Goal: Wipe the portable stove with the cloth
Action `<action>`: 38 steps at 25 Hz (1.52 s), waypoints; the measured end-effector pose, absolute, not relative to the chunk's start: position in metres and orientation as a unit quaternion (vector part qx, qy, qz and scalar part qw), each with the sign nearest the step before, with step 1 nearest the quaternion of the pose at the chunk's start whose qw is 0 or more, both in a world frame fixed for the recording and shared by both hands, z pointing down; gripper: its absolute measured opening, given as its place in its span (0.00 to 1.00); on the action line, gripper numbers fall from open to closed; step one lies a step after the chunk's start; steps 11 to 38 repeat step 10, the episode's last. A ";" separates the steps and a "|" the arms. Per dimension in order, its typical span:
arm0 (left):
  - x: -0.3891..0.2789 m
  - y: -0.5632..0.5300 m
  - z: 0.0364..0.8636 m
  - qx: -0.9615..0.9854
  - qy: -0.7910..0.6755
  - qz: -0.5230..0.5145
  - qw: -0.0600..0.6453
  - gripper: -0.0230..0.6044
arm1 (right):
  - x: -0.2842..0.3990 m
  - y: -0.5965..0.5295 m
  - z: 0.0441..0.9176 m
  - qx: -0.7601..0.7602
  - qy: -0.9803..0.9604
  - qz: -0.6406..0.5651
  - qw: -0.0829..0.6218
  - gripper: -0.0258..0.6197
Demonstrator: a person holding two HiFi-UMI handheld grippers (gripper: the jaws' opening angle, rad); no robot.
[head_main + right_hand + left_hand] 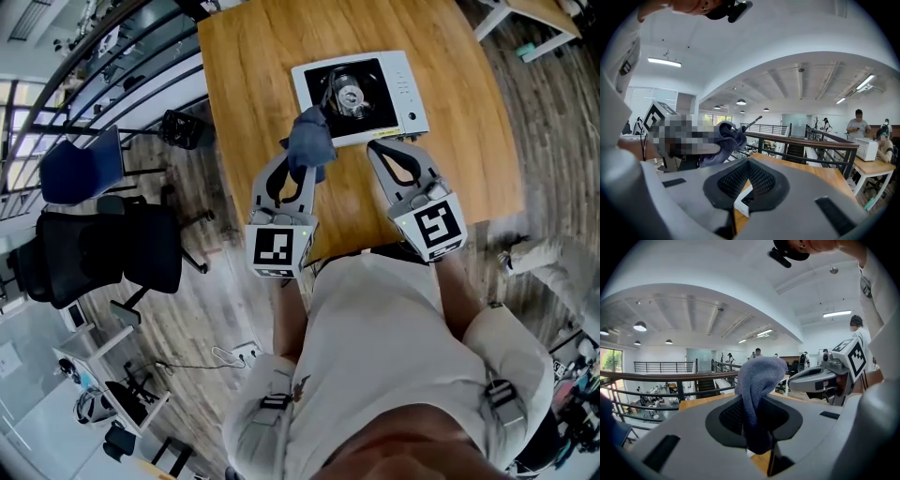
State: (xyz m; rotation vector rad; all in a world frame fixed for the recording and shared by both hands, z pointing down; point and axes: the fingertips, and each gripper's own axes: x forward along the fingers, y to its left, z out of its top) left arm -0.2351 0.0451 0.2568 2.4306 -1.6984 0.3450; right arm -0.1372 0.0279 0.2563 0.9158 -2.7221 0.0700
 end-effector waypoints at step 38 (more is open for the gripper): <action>-0.234 0.048 0.254 0.814 -0.565 0.114 0.075 0.19 | -0.137 0.032 0.253 0.316 -0.939 0.020 0.137 0.07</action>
